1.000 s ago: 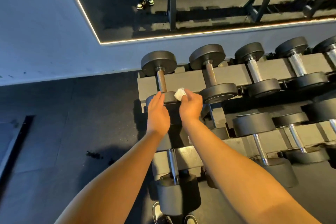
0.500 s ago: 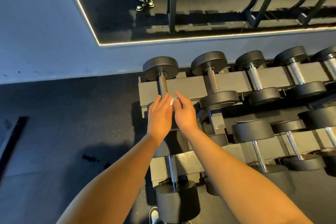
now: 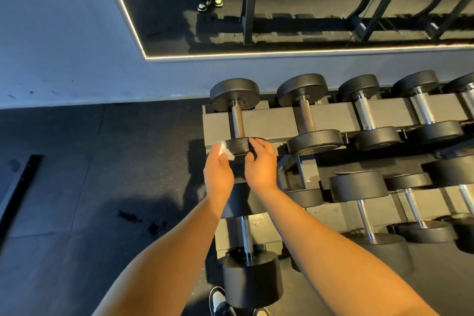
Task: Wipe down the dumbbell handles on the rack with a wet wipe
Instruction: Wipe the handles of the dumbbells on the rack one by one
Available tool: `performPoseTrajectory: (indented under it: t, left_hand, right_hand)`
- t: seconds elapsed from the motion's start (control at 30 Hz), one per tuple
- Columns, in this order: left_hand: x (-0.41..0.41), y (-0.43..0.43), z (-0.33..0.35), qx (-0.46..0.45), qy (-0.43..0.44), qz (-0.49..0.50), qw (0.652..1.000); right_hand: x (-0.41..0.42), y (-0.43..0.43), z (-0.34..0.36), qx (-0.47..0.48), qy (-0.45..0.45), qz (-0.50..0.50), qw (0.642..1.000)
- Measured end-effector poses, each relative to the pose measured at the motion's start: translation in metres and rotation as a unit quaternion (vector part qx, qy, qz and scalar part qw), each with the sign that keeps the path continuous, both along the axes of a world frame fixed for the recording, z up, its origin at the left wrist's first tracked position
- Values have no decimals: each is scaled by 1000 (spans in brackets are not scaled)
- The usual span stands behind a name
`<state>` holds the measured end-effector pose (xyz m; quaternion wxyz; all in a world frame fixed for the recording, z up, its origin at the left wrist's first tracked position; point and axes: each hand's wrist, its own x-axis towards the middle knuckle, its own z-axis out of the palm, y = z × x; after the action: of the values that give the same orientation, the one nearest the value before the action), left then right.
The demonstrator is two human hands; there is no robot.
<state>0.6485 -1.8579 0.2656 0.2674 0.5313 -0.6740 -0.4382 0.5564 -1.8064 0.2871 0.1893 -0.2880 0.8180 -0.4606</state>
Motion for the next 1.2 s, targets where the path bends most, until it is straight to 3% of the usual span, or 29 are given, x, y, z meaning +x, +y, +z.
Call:
performPoseTrajectory:
  t: [0.17, 0.37, 0.47, 0.63, 0.7, 0.77, 0.83, 0.93, 1.0, 1.2]
  left_hand:
    - [-19, 4, 19, -72, -5, -154, 985]
    - [-23, -14, 2, -53, -57, -108, 991]
    - [-38, -8, 4, -95, -97, -182, 974]
    - [-51, 4, 23, -60, -102, -182, 976]
    - [-40, 0, 22, -4, -30, -191, 981]
    - [-34, 2, 22, 24, 36, -178, 983]
    - [-34, 6, 21, -42, -24, -178, 983]
    - [-37, 13, 10, -140, -160, -173, 962]
    - [-42, 20, 10, -158, -187, -164, 956]
    - [-50, 23, 15, -154, -233, -134, 951]
  right_hand:
    - [-13, 3, 6, -13, -8, -8, 1000]
    - [-17, 5, 11, -34, -34, 9, 999]
    - [-22, 3, 13, -71, -75, 17, 995]
    - [-41, 8, 7, -64, -136, 40, 988]
    - [-41, 7, 4, -69, -142, 51, 986]
    - [-43, 4, 6, -104, -228, 16, 968]
    - [-51, 3, -2, -108, -263, -33, 958]
    - [-67, 10, -26, -23, -239, -81, 967]
    - [-67, 17, -27, 1, -256, -75, 964]
    - [-61, 2, 2, -103, -215, 40, 970]
